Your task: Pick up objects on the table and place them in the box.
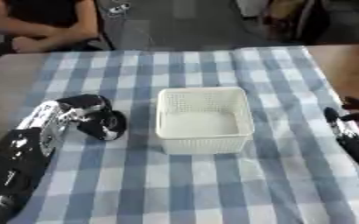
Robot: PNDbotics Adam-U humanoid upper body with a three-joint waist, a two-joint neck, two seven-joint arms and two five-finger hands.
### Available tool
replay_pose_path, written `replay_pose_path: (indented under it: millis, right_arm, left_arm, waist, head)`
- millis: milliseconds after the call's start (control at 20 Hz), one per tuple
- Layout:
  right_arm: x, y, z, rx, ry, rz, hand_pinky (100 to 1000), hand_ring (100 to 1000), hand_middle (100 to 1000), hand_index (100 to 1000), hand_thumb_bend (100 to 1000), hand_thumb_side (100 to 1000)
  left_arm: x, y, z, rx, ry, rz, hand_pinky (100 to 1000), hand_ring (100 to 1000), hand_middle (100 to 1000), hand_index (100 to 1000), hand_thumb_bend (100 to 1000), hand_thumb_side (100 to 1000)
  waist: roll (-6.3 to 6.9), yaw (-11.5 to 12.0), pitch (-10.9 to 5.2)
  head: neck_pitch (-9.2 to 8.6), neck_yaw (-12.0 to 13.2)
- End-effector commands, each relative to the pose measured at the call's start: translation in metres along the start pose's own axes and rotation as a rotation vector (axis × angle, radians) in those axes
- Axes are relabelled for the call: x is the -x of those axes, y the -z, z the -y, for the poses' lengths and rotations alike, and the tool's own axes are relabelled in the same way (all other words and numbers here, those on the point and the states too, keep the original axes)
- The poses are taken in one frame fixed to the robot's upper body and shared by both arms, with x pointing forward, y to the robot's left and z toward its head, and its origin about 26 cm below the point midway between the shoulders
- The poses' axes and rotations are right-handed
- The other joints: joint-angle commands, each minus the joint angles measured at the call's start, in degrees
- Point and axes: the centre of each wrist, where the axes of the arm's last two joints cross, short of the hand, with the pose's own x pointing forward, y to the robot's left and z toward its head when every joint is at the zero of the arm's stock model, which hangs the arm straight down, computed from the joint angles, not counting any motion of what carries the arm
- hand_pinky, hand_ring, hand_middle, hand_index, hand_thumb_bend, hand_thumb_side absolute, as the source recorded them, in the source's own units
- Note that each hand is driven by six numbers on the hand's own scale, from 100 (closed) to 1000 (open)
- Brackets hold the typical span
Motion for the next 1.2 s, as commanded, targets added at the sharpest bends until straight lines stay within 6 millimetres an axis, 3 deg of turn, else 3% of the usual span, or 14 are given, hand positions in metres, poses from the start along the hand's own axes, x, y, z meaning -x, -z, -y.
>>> replay_pose_path:
  millis: [50, 450, 900, 1200]
  right_arm:
    - [-0.003, 0.004, 0.006, 0.013, -0.006, 0.020, 775, 610, 689, 836, 590, 793]
    - [-0.002, 0.003, 0.006, 0.011, -0.009, 0.018, 775, 610, 689, 836, 590, 793]
    - [0.001, 0.002, 0.007, 0.008, -0.020, 0.011, 775, 610, 689, 836, 591, 792]
    - [0.002, 0.001, 0.008, 0.007, -0.023, 0.008, 775, 610, 689, 836, 591, 792]
  left_arm:
    - [0.008, -0.002, 0.015, 0.020, -0.030, -0.029, 208, 288, 440, 484, 100, 600]
    - [0.014, -0.011, -0.004, -0.047, -0.080, -0.025, 179, 264, 425, 467, 100, 605]
    - [0.029, -0.044, -0.064, -0.128, -0.040, -0.002, 163, 250, 413, 458, 100, 614]
    - [0.030, -0.060, -0.095, -0.198, -0.025, -0.007, 157, 245, 397, 455, 100, 619]
  waist:
    - [-0.22, 0.1, -0.04]
    - [-0.12, 0.1, -0.21]
    - [0.45, 0.2, -0.52]
    - [0.58, 0.2, -0.65]
  head:
    - [0.18, 0.1]
    - [0.06, -0.1]
    - [0.20, -0.4]
    - [0.09, -0.4]
